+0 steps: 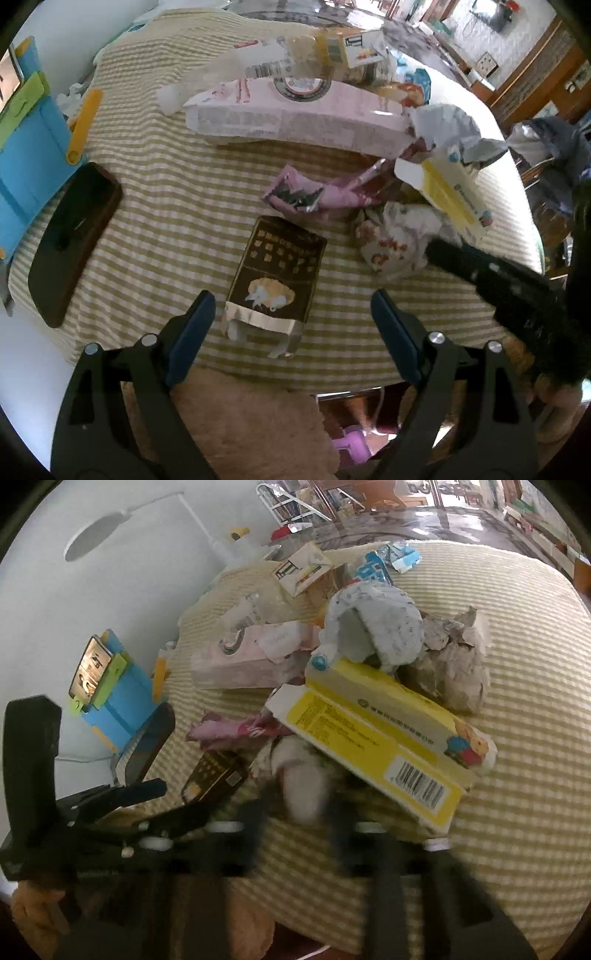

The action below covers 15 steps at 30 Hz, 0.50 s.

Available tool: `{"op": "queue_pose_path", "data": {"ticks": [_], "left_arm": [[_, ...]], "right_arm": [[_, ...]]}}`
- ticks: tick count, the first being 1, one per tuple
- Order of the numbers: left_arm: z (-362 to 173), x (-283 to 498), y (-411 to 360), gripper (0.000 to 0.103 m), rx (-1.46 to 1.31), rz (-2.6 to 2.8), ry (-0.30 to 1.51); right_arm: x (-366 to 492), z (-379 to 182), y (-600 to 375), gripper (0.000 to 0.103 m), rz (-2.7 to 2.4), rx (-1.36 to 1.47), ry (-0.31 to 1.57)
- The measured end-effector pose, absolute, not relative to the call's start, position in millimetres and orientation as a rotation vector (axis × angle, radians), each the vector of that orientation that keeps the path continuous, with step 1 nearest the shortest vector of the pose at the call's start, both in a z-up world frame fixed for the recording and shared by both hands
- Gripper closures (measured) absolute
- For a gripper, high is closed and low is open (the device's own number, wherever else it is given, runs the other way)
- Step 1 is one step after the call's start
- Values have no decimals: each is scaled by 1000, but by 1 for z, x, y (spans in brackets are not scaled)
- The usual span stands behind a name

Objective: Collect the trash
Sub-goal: 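Move both tools back over the trash on the bed cover, then grasp the dark brown box with the left tool while the right tool grasps crumpled paper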

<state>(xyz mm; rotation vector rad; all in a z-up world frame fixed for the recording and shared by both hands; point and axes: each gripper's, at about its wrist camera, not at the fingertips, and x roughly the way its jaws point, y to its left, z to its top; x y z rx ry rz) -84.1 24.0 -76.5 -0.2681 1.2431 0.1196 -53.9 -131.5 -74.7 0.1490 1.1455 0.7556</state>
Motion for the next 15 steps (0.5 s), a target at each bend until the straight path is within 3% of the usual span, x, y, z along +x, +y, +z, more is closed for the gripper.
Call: {"op": "queue_pose_path", "data": {"ticks": [6,15], "left_arm": [[-104,-63,7,12,-233,99,1346],[-118,-41,4,12,-219,133,1350]], "right_arm": [[-49,-49,-178,87,741,286,1005],[-47,-36,-219,87,720,394,934]]}}
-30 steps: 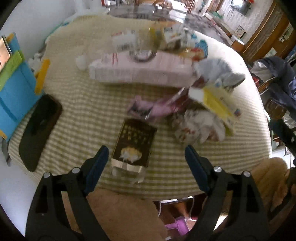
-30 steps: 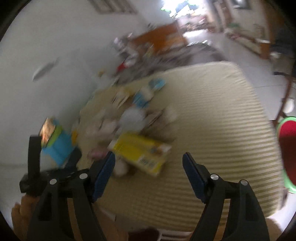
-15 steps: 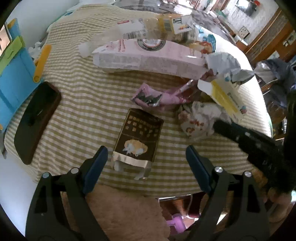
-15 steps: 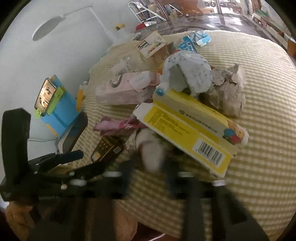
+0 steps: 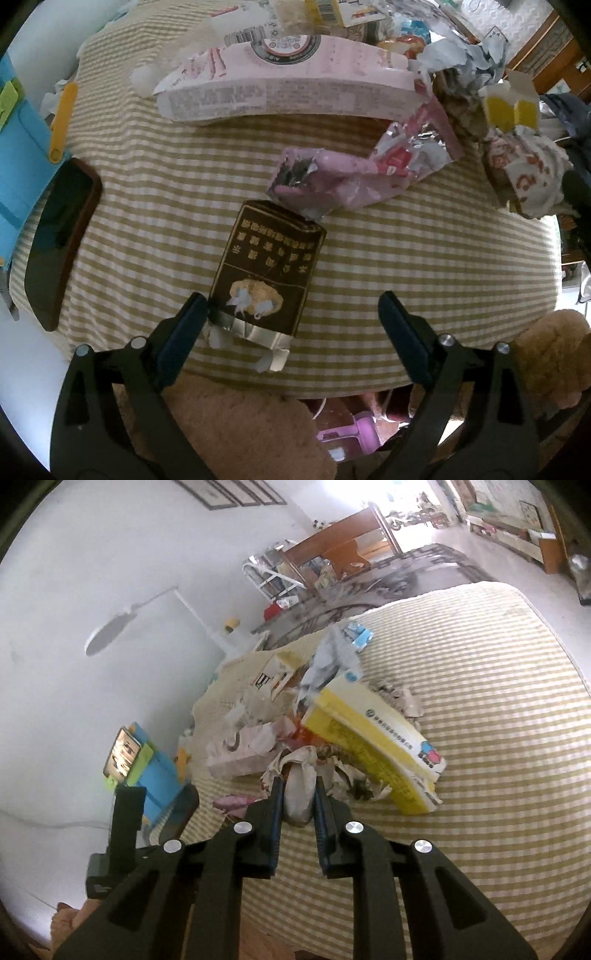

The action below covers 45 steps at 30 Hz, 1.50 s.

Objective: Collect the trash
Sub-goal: 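Grasp the dark brown box with the left tool while the right tool grasps crumpled paper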

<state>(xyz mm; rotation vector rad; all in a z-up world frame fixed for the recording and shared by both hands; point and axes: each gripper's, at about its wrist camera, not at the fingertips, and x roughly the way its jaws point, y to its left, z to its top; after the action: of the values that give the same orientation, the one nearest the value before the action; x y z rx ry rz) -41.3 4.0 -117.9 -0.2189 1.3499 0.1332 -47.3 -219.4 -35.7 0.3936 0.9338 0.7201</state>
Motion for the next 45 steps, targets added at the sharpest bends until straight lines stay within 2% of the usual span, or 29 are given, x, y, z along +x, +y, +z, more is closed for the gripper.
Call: {"op": "queue_pose_path", "data": {"ticks": [9,17,18,20,21,22,23,28,33,39,45], "left_arm": [[-110,-53,24,12,-124,156,1347],[-143,-9,35,12,-138,92,1504],[-145,-4,35,14,-141,100,1499],[-147,3,36,24,-152,103,1483],[-148,3,38,35,-162,105,1476],[-147,3,39,46,-175,116,1462],[-145,4,42,50,-194,120,1443],[-129,9,45,51,-202,75,1311],[-105,17,36,51,-175,26,1091],[-87,27,21,51,-258,-21,972],[-57,-5,-17,51,-276,-38,883]], "right_arm": [[-52,-34,-223,87,736,393,915],[-51,-34,-228,87,754,436,914],[-52,-34,-229,87,759,442,912],[-51,-34,-230,87,764,454,913],[-51,-34,-231,87,767,460,914],[-51,-34,-231,87,769,464,913],[-51,-33,-231,87,771,466,912],[-53,-30,-230,87,774,462,898],[-54,-28,-230,87,764,459,884],[-56,-23,-229,87,759,436,852],[-57,-16,-236,87,747,439,807]]}}
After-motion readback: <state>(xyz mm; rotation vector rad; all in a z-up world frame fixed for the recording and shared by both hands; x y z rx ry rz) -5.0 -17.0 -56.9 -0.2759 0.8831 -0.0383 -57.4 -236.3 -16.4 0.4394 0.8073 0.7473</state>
